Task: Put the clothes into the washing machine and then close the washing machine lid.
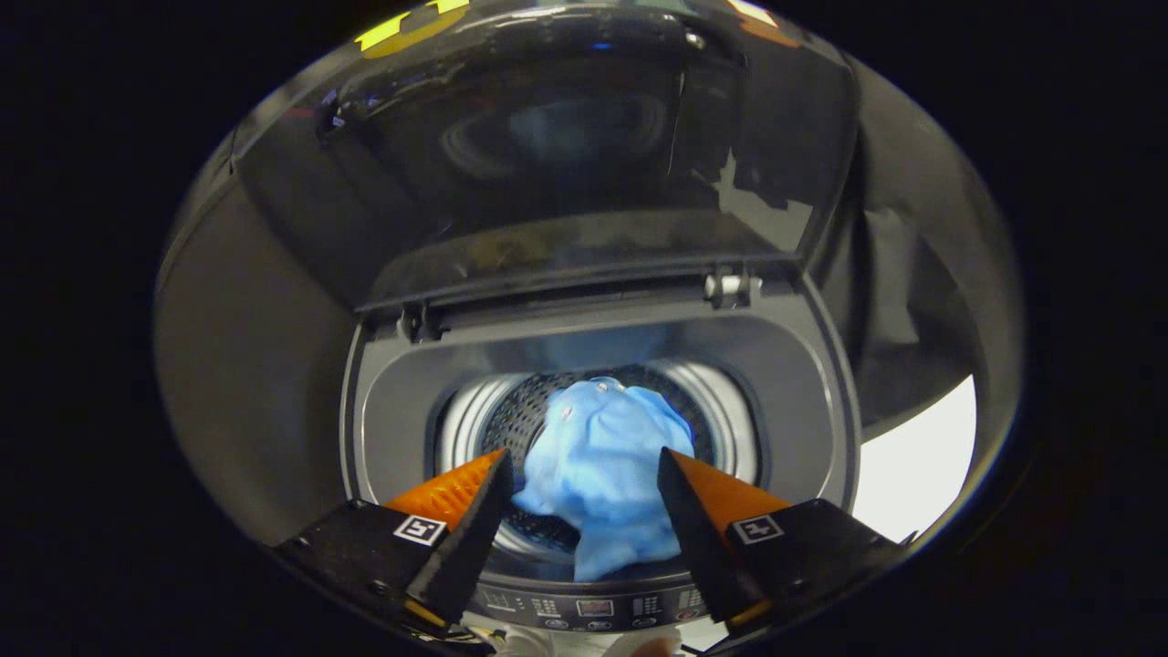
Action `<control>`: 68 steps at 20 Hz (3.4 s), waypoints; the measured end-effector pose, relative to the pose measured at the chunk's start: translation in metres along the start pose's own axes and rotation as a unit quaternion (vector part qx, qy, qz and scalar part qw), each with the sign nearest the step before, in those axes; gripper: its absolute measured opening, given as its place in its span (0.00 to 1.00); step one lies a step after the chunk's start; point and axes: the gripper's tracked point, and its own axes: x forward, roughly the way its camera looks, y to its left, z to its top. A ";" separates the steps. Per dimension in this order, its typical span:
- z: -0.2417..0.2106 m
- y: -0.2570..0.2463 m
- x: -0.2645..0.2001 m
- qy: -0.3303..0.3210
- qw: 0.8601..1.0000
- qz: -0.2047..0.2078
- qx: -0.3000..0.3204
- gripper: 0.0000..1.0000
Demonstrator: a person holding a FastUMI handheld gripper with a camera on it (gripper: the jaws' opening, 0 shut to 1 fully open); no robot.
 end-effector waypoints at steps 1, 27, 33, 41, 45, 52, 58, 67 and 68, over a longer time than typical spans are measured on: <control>-0.003 -0.001 0.000 -0.004 1.000 0.000 -0.001 0.98; 0.173 0.046 -0.202 -0.284 0.954 0.079 -0.044 0.98; 0.226 0.044 -0.169 -0.288 0.955 0.064 -0.045 0.98; 0.267 0.044 -0.110 -0.251 0.967 0.035 -0.029 0.98; 0.266 0.043 -0.106 -0.264 0.962 0.007 -0.072 0.98; 0.259 0.039 -0.113 -0.278 0.958 0.015 -0.069 0.99; 0.248 0.040 -0.121 -0.287 0.955 0.015 -0.072 0.99; 0.221 0.038 -0.133 -0.297 0.952 0.017 -0.075 0.99; 0.219 0.039 -0.134 -0.300 0.951 0.017 -0.076 0.99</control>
